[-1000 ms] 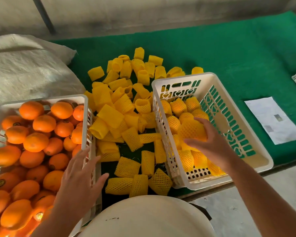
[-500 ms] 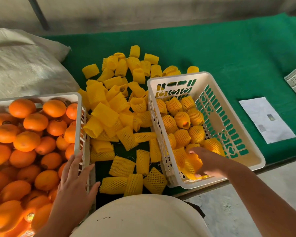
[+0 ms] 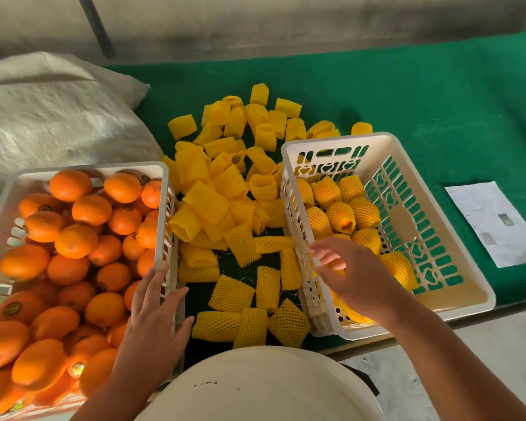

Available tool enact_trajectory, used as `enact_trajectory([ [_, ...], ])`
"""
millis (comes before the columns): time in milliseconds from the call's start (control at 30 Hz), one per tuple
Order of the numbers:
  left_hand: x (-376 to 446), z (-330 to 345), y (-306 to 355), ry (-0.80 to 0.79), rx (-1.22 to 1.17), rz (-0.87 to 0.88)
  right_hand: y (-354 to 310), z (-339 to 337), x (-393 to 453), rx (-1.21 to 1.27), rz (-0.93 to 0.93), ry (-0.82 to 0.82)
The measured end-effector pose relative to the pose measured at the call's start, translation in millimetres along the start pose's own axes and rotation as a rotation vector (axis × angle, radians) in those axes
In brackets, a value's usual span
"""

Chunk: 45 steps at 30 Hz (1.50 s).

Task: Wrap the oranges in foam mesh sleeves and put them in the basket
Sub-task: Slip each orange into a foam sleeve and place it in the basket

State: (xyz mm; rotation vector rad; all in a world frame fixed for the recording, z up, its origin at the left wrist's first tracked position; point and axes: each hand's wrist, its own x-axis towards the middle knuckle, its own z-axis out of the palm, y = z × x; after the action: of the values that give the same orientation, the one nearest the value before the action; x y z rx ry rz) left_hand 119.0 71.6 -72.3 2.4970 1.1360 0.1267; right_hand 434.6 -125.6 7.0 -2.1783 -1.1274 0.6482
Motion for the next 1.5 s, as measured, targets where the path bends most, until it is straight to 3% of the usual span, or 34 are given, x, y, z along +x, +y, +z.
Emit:
enact_trajectory([
  [133,-1,-2,1,0.011,-0.039,0.004,-39,54,-6,-0.034,-0.099,-0.183],
  [300,-1,-2,0,-0.003,-0.049,-0.011,-26,132,5,-0.238,-0.080,-0.466],
  [567,-2,0,-4,0.024,-0.021,-0.002,8,191,34,-0.419,0.074,-0.530],
  [733,-2,0,-6,0.011,-0.030,-0.013,-6,178,38,-0.147,0.150,-0.421],
  [967,-3,0,-8,0.015,-0.030,0.047,-60,102,40,0.374,0.147,-0.106],
  [1167,8,-22,4,0.124,-0.351,0.046,-82,82,32,0.830,0.211,-0.236],
  [1300,16,-47,20,0.090,-0.575,0.057,-83,86,29,0.917,0.244,-0.296],
  [1500,12,-60,24,0.110,-0.446,0.200,-87,94,30,1.094,0.298,-0.317],
])
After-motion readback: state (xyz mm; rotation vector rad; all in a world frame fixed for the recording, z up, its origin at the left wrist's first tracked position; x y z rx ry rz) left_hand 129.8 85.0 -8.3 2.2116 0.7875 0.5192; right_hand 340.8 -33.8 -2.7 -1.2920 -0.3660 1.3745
